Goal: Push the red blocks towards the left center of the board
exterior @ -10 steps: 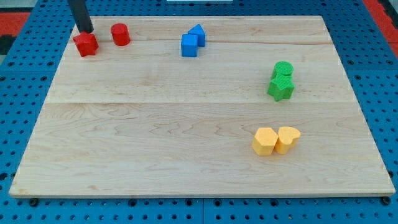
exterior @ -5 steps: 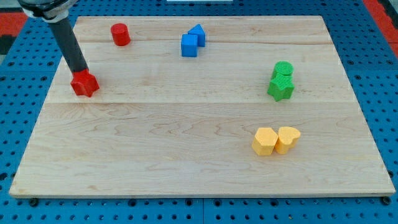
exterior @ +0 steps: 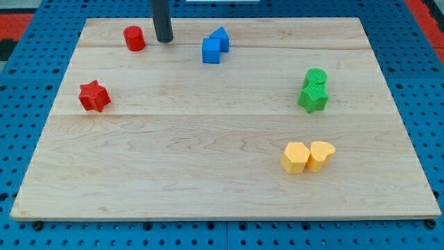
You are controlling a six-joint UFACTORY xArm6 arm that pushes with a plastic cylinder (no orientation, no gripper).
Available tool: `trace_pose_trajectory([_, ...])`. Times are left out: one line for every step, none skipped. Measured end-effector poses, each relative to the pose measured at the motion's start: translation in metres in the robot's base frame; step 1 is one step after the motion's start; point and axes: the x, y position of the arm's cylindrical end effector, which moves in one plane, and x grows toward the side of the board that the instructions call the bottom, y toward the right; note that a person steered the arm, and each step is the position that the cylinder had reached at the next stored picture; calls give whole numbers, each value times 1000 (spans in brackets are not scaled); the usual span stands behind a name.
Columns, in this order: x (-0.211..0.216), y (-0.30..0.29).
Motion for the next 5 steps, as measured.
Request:
trace_pose_trajectory([-4, -24])
trace_pose_trajectory([11, -37])
trace_pose_trajectory([42, -57])
trace_pose_trajectory([18, -58])
trace_pose_trajectory([16, -92])
